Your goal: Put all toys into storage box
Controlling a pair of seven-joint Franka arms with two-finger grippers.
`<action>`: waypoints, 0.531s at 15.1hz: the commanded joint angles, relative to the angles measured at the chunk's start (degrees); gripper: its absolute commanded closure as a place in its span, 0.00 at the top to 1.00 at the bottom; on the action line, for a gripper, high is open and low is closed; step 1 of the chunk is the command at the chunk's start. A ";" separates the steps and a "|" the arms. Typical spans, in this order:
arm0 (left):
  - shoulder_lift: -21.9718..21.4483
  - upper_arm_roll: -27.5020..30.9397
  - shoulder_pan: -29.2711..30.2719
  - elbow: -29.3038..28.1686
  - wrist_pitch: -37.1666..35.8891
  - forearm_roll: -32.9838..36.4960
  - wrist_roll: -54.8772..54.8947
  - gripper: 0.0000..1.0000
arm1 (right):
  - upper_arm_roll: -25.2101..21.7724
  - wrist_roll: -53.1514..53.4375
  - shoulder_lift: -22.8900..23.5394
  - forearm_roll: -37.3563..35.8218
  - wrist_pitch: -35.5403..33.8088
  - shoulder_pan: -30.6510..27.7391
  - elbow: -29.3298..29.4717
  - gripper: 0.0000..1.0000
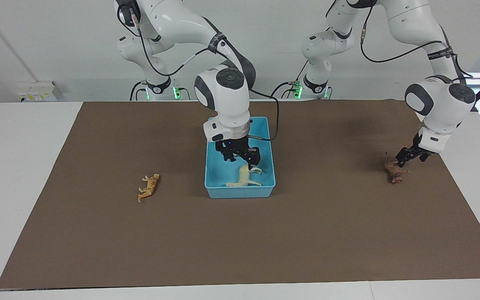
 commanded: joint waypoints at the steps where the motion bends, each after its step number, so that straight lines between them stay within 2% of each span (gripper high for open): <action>1: 0.22 0.31 -1.49 -1.70 1.89 0.76 -0.45 1.00 | 0.59 -19.53 -3.21 0.29 -3.45 -9.58 -0.02 1.00; 4: 1.01 0.40 -2.19 -2.74 2.15 0.94 -0.02 1.00 | 0.77 -32.40 -4.35 0.64 -5.73 -16.36 -1.33 1.00; 8: 0.92 0.40 -1.85 -4.15 2.77 0.94 2.10 1.00 | 0.59 -35.48 -7.95 0.64 -4.77 -20.59 -10.38 1.00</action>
